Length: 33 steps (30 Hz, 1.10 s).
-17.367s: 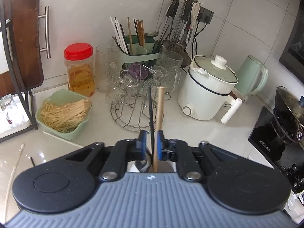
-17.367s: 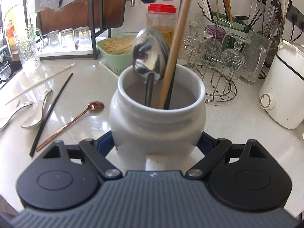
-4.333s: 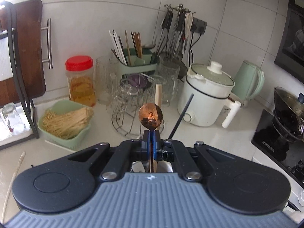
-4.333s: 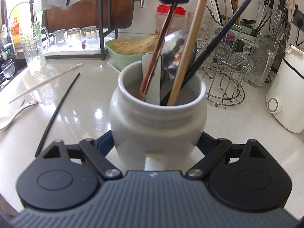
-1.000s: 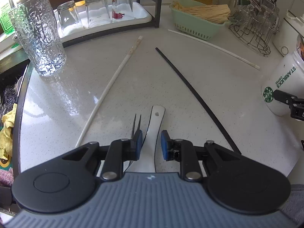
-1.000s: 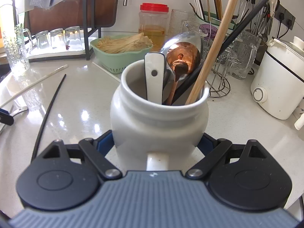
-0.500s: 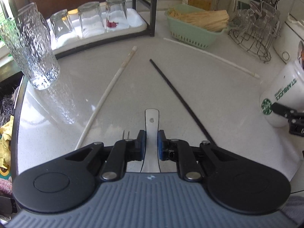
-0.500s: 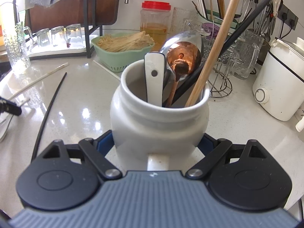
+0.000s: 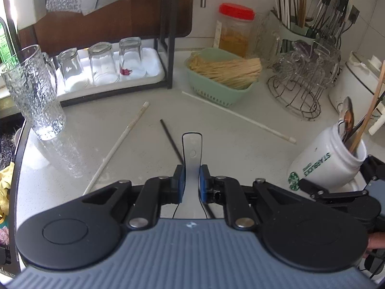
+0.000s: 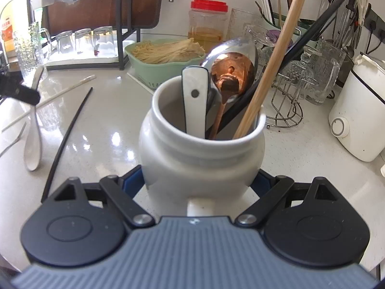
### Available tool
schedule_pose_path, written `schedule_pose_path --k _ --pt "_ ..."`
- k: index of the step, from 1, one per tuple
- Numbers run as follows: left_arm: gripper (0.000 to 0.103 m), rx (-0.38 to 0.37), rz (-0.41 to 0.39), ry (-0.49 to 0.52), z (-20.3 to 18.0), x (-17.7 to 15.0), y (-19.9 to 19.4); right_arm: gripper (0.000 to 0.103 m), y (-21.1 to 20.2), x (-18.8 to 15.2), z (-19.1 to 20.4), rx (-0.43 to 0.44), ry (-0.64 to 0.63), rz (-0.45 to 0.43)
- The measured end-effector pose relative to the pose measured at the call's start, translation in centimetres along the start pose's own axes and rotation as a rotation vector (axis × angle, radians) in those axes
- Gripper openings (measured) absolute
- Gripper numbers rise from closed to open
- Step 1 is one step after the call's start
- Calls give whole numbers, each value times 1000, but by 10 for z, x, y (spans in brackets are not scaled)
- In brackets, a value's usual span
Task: Organize utensils
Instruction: 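Lift the white ceramic spoon with the left tool and carry it over the mug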
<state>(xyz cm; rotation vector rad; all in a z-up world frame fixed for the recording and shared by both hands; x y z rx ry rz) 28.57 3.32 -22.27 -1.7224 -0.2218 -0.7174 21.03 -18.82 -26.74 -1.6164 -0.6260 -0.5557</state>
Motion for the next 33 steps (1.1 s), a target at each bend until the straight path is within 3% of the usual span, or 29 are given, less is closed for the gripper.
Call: schedule_pose_path --k 13,24,33 --pt "15 -101 -128 83 -57 51 -45 93 -3 -3 0 6 2 -19" --pt "15 -257 -248 145 -127 100 -83 93 -5 -5 0 17 -12 -24" --pt "15 -320 -231 211 -168 101 -76 92 -4 -3 0 27 -23 -23"
Point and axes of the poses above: each gripper's, at about its wrist camera, not at the fingertips, and y roughly the way its jaws point, z to its left, x to its top, the point moved 6 cm from there along y, roughly the way its jaws point, and after that the axes turned 5 degrees about z, right-handed, at the moved point
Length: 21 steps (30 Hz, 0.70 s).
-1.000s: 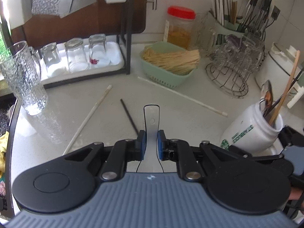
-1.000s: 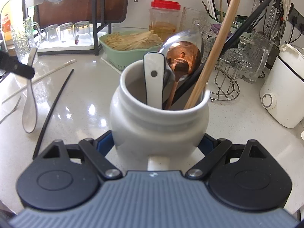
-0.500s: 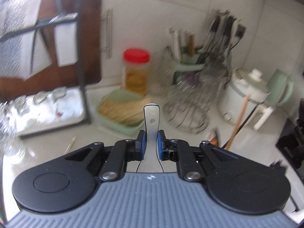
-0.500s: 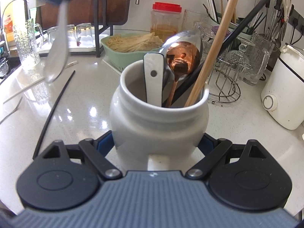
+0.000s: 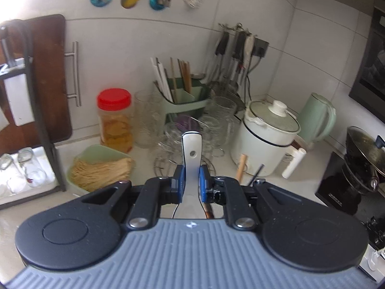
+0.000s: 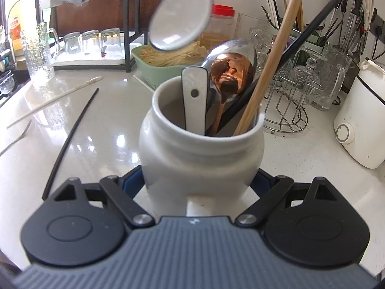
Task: Organize utensils
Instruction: 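Lift the white ceramic spoon with the left tool and carry it over the mug, then lower the white ceramic spoon into the mug and open the left tool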
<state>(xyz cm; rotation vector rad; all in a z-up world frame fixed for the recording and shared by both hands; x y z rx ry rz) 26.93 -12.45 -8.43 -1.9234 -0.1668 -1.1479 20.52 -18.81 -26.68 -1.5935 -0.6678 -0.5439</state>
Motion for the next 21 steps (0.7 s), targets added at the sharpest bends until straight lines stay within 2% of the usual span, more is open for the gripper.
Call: schedule_pose_path --k 6,9,21 --pt "15 -9 12 1 -7 -12 17 92 1 0 0 5 -2 -2" --pt "15 -32 49 -20 -7 -21 26 92 0 0 0 7 0 -5" --pt "16 -14 169 22 -14 -53 50 92 -1 -1 0 9 -2 -12"
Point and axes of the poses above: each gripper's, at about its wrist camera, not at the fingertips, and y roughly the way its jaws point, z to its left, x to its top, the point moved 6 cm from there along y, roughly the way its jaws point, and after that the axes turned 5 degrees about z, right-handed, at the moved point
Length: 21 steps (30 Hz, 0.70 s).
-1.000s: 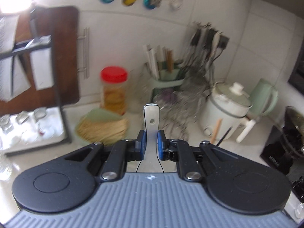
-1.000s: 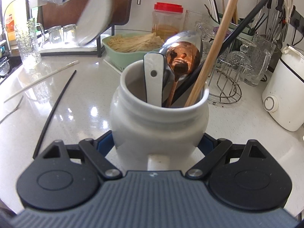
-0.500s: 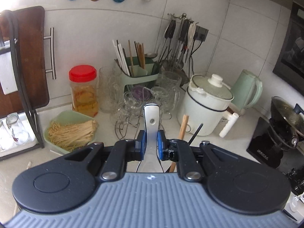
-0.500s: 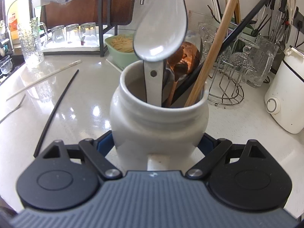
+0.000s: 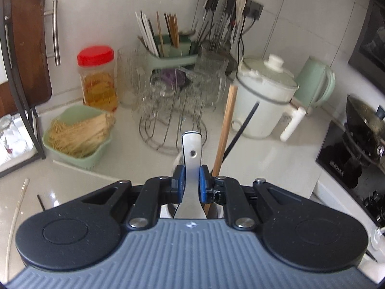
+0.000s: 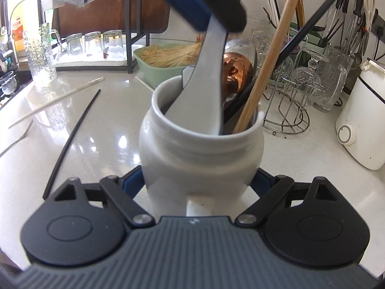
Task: Organize utensils
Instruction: 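Lower the white ceramic spoon into the mug and open the left tool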
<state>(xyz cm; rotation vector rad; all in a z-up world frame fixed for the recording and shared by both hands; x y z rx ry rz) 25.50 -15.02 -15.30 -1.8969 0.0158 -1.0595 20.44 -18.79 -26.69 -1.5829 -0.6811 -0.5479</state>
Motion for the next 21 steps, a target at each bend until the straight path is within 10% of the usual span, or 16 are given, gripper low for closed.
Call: schedule_pose_path --k 21 --pt "23 22 135 17 5 -19 12 93 2 1 1 4 -6 -4"
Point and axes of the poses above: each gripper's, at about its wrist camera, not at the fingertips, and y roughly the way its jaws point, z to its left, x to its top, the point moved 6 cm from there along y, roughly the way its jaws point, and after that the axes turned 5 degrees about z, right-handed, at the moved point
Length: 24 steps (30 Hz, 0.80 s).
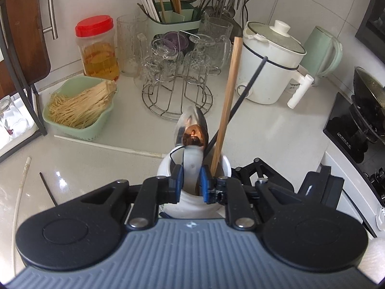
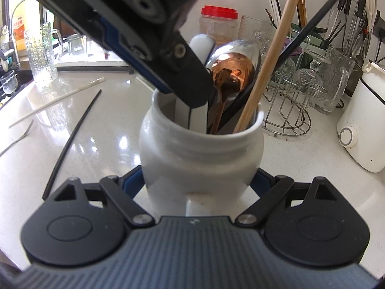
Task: Organize utensils
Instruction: 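Lower the white ceramic spoon into the mug and open the left tool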
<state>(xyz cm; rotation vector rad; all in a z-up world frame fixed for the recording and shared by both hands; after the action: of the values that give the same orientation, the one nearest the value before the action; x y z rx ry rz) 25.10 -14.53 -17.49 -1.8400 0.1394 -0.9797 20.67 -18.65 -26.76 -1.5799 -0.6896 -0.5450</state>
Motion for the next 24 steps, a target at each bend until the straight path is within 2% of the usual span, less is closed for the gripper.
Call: schedule_pose_path --k 3,15,24 --pt "36 -1 -7 -11 2 2 -6 93 0 0 0 1 -1 0" --pt "36 17 -58 -27 16 1 -51 93 1 1 2 -9 1 5" --pt "36 100 -75 -101 59 -23 -82 93 2 3 3 -17 10 9"
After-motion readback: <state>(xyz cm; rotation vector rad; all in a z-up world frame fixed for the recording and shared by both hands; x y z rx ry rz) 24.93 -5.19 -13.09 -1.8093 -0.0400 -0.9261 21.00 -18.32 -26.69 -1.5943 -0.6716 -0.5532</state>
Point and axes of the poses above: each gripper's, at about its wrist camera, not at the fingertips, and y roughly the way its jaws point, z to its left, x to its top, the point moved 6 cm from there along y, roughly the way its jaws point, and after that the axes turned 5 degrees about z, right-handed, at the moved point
